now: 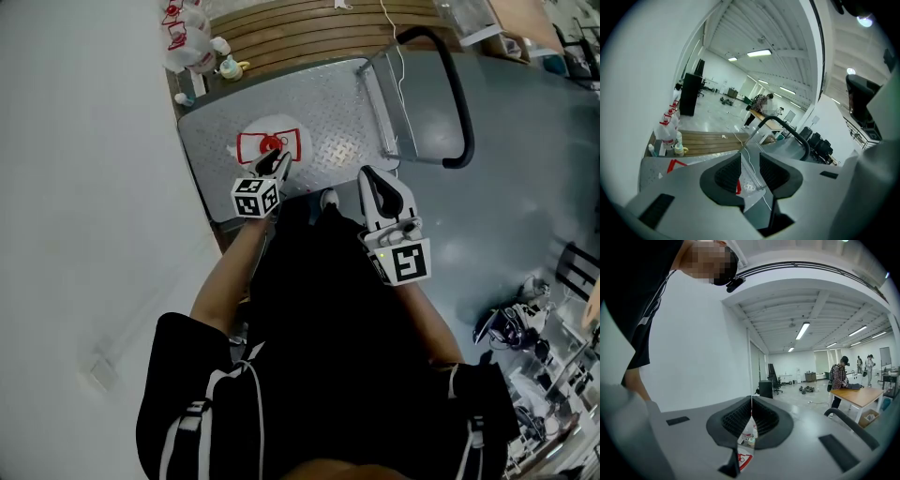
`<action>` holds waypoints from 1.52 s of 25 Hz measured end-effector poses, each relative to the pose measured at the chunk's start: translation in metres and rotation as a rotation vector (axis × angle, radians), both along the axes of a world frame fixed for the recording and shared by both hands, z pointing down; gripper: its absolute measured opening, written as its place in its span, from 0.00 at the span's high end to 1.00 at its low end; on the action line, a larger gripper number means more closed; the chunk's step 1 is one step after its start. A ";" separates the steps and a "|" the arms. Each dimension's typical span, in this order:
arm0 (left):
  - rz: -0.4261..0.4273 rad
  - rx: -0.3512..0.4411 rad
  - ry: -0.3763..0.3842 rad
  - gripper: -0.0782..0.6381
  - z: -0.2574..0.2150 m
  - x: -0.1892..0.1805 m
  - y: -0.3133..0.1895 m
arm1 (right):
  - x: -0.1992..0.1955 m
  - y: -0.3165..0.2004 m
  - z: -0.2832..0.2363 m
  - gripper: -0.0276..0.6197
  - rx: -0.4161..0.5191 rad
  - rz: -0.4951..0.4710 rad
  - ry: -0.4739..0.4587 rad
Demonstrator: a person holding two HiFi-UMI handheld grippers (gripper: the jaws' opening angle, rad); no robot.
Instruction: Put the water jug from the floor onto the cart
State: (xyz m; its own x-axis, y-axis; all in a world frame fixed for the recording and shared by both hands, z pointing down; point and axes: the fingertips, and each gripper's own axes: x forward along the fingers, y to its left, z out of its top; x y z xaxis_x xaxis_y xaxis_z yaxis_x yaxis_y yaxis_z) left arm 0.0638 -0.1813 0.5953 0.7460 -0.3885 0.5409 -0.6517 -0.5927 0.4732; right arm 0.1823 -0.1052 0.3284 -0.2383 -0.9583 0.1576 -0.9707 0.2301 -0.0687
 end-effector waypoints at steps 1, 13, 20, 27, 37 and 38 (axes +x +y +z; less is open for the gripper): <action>-0.007 0.027 0.012 0.71 -0.011 0.000 0.000 | 0.000 -0.001 0.000 0.93 -0.001 -0.004 -0.001; -0.135 0.292 0.144 0.74 -0.140 -0.021 0.002 | -0.027 -0.022 -0.010 0.93 0.056 -0.080 -0.018; -0.188 0.424 0.147 0.79 -0.181 -0.035 0.004 | -0.042 -0.036 -0.017 0.93 0.085 -0.134 -0.036; -0.251 0.528 0.147 0.85 -0.213 -0.054 0.004 | -0.053 -0.050 -0.022 0.93 0.116 -0.174 -0.037; -0.317 0.590 0.146 0.86 -0.232 -0.069 0.000 | -0.074 -0.063 -0.026 0.93 0.133 -0.236 0.014; -0.319 0.594 0.145 0.86 -0.233 -0.069 -0.001 | -0.076 -0.063 -0.026 0.93 0.132 -0.242 0.013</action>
